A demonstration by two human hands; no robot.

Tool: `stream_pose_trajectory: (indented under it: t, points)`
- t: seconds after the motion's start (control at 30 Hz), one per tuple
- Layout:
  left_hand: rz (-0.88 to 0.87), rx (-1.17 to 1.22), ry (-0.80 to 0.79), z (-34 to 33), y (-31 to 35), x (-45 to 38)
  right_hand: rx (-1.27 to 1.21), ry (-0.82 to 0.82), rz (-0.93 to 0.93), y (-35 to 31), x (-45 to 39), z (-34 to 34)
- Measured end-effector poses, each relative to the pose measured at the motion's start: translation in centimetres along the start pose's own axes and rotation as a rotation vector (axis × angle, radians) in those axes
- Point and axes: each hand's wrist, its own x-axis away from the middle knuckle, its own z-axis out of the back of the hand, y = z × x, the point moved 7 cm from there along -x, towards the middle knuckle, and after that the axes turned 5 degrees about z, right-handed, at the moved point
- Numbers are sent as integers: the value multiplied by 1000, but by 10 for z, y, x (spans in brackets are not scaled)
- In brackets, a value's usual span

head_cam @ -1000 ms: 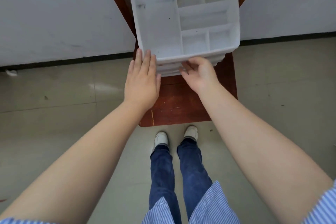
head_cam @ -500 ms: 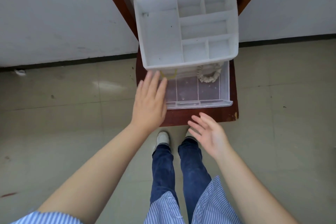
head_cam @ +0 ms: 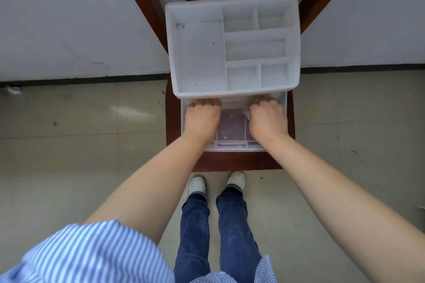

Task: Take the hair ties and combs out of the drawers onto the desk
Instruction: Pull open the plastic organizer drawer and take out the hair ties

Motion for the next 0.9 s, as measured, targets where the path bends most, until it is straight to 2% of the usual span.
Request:
stream_pose_trajectory:
  t: [0.2,0.33,0.5,0.6,0.7,0.8,0.9]
  points:
    - [-63,-16,-8,-5,-7,10,-358,162,206,-19,74,18]
    - [-26,-40,-43,-6,-7,13,-495,27,175,-28,105,-9]
    - [-76,-141,-32,-1,-2,5,-520,-186,-18,-17,89,-55]
    - [-158,-228,-44,-4,6,5,-503,-190,-69,-14,80,-62]
    - [-168,-239,-42,-6,7,4,-456,-154,-61,-17,83,-64]
    - [-155,-164,-2,0,5,8,-412,-86,-54,-19,88,-58]
    - [-162,133,116,24,3,25,-379,-39,-60,-20,80,-50]
